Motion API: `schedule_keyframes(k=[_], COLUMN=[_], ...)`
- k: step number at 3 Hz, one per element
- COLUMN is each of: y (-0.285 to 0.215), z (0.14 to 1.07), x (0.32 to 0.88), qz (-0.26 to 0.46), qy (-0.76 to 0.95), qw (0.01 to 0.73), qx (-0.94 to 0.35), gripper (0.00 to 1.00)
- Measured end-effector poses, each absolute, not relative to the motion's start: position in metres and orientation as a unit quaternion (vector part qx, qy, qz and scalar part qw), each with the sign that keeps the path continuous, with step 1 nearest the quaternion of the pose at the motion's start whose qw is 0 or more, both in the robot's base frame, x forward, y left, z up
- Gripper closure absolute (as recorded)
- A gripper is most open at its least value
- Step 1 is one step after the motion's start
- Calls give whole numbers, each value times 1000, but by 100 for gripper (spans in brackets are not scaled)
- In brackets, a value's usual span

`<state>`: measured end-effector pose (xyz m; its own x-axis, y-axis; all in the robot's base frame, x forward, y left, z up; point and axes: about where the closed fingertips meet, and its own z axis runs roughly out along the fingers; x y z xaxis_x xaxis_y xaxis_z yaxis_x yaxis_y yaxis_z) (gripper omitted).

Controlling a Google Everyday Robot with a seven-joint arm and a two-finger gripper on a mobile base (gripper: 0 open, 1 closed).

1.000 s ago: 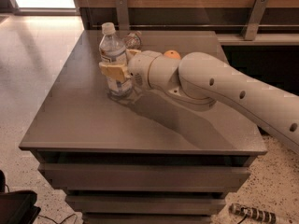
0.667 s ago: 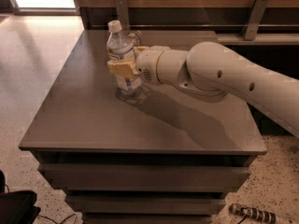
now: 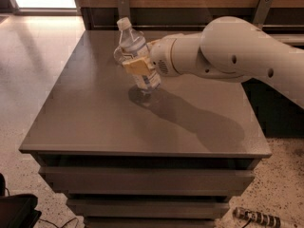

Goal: Knock blue plastic bottle over

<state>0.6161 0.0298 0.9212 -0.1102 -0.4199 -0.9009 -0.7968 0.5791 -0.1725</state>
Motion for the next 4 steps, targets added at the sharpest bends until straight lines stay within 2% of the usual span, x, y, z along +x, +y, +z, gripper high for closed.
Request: schedule_keyframes(k=[2, 4], y=[29, 45], z=[914, 882], x=[612, 598], qz=[126, 108], qy=[747, 756], qw=[413, 299], qx=[-505, -572], gripper=[100, 100])
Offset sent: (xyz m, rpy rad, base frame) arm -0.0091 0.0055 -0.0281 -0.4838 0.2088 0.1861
